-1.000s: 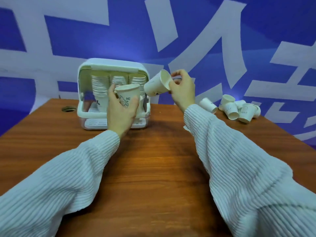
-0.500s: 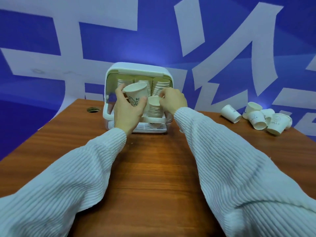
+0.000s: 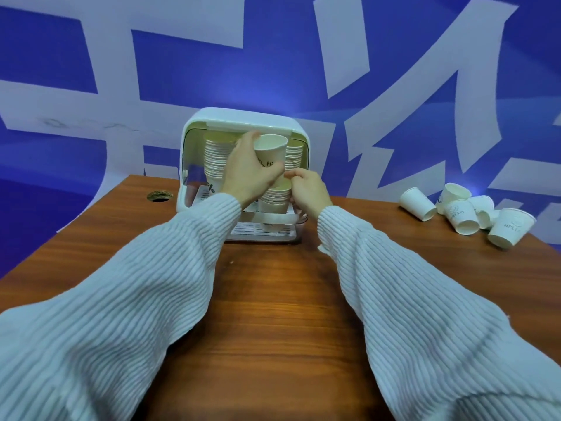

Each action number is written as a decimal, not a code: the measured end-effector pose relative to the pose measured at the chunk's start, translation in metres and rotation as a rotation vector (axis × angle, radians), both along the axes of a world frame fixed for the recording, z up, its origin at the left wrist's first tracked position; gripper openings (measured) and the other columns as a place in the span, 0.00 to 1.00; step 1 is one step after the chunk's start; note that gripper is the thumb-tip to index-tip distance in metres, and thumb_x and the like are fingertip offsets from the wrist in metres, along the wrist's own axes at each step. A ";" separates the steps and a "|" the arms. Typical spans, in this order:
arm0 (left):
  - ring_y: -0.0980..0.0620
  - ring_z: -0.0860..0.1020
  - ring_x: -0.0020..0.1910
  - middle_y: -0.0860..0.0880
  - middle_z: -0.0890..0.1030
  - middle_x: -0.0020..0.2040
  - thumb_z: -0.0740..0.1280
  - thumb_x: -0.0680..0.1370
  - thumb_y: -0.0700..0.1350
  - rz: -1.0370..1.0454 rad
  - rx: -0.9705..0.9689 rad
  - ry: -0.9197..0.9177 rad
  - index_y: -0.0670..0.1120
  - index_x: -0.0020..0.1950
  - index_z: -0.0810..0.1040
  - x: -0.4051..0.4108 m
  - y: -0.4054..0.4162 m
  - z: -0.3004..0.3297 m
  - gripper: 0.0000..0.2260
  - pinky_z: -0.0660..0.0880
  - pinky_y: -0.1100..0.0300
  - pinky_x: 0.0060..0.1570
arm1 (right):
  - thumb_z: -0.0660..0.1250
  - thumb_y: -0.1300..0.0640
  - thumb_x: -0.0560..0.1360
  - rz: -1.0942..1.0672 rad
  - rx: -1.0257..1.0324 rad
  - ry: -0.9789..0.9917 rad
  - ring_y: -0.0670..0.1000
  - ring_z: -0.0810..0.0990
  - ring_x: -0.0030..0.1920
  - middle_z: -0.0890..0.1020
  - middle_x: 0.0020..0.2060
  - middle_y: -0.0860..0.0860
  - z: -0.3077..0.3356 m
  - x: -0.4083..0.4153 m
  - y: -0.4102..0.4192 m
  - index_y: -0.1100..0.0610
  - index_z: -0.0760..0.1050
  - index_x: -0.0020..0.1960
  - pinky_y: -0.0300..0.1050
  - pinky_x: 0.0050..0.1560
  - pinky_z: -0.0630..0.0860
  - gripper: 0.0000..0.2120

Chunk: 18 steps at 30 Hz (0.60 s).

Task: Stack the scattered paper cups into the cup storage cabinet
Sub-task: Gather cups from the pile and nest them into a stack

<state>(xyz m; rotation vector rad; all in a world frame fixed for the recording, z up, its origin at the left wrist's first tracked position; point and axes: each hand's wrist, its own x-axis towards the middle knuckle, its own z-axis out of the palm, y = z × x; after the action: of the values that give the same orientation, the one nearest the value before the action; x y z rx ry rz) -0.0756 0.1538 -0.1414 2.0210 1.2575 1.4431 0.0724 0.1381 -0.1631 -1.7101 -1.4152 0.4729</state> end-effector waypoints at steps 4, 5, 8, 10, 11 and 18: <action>0.48 0.73 0.67 0.46 0.74 0.70 0.75 0.74 0.50 -0.031 0.003 0.035 0.45 0.76 0.68 0.000 0.001 0.002 0.33 0.66 0.61 0.59 | 0.53 0.61 0.80 0.007 -0.025 0.050 0.48 0.78 0.34 0.76 0.36 0.45 0.003 0.003 -0.004 0.53 0.79 0.67 0.49 0.44 0.76 0.22; 0.48 0.73 0.67 0.46 0.74 0.71 0.75 0.74 0.50 -0.042 0.011 0.040 0.46 0.77 0.68 0.000 -0.001 0.002 0.33 0.66 0.61 0.60 | 0.53 0.62 0.81 0.014 -0.027 0.060 0.47 0.77 0.33 0.76 0.36 0.44 0.004 0.003 -0.005 0.54 0.79 0.67 0.47 0.41 0.75 0.22; 0.49 0.73 0.68 0.47 0.74 0.72 0.75 0.74 0.50 -0.055 0.012 0.041 0.46 0.77 0.68 0.001 -0.003 0.002 0.34 0.67 0.61 0.61 | 0.53 0.63 0.82 0.044 -0.019 0.085 0.43 0.76 0.34 0.76 0.35 0.43 0.005 0.003 -0.009 0.56 0.79 0.67 0.41 0.37 0.72 0.20; 0.49 0.73 0.68 0.47 0.74 0.72 0.75 0.74 0.50 -0.044 0.005 0.020 0.46 0.77 0.68 0.002 -0.003 0.004 0.34 0.68 0.60 0.63 | 0.54 0.63 0.82 0.063 -0.014 0.109 0.44 0.76 0.35 0.78 0.35 0.43 0.005 0.003 -0.010 0.54 0.81 0.63 0.41 0.38 0.72 0.19; 0.49 0.73 0.68 0.48 0.75 0.72 0.75 0.74 0.51 -0.038 -0.002 0.006 0.46 0.77 0.68 0.002 -0.003 0.005 0.34 0.68 0.60 0.63 | 0.55 0.63 0.81 0.074 -0.012 0.116 0.44 0.77 0.35 0.80 0.35 0.44 0.005 0.002 -0.011 0.52 0.82 0.59 0.42 0.38 0.72 0.18; 0.47 0.78 0.62 0.47 0.78 0.65 0.70 0.71 0.64 -0.074 -0.123 0.281 0.46 0.73 0.73 0.005 -0.001 -0.011 0.35 0.74 0.54 0.61 | 0.56 0.64 0.80 0.110 0.016 0.161 0.49 0.77 0.36 0.80 0.35 0.48 0.003 0.004 -0.011 0.53 0.82 0.50 0.46 0.39 0.74 0.16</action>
<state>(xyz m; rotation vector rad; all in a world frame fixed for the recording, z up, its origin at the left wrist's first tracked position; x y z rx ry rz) -0.0704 0.1524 -0.1521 2.2150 1.3279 1.0482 0.0763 0.1267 -0.1604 -1.5506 -1.3965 0.6442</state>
